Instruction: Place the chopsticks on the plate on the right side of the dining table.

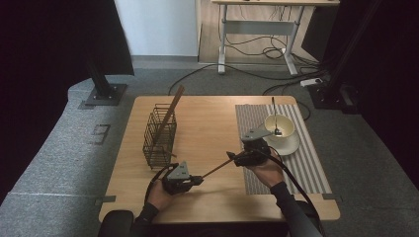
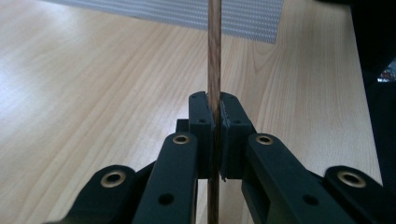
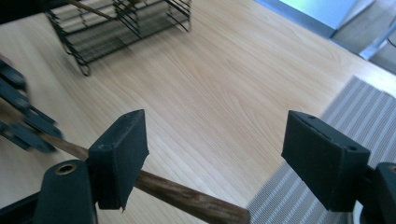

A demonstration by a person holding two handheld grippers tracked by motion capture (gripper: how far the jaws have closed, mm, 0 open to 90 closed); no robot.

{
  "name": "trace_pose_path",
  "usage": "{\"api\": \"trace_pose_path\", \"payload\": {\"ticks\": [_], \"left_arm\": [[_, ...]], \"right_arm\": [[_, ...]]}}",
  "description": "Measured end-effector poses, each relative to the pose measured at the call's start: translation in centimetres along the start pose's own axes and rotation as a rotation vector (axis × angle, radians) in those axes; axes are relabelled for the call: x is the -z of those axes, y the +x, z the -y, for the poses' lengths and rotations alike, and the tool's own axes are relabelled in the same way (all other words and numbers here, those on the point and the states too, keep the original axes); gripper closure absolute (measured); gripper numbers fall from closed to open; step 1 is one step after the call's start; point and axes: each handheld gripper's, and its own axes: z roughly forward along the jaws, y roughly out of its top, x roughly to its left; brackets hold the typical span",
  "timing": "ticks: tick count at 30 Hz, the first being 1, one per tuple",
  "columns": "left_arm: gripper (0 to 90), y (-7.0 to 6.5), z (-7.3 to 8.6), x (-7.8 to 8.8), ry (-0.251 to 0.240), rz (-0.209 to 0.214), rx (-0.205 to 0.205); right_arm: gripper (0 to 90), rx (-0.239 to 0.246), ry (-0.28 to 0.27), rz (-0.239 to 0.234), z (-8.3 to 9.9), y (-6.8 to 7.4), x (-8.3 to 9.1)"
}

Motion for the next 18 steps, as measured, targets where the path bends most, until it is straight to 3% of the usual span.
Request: {"api": "trace_pose_path", "payload": {"ticks": [6,13,18], "left_arm": [[84.9,0.0,0.0,-0.1,0.022,0.015,0.0],[85.0,0.2,0.1,-0.2,0.068,0.045,0.01],[85.0,0.1,0.1,-0.5,0.112,0.062,-0.012]], "right_arm": [[21.7,-0.044,0.032,0.0,1.6,-1.2,-0.7],[16.8,-0.021,0.007,-0.054,0.7,-1.6,1.1],[14.5,0.009,0.068,-0.109,1.1,-1.1,1.3]]}}
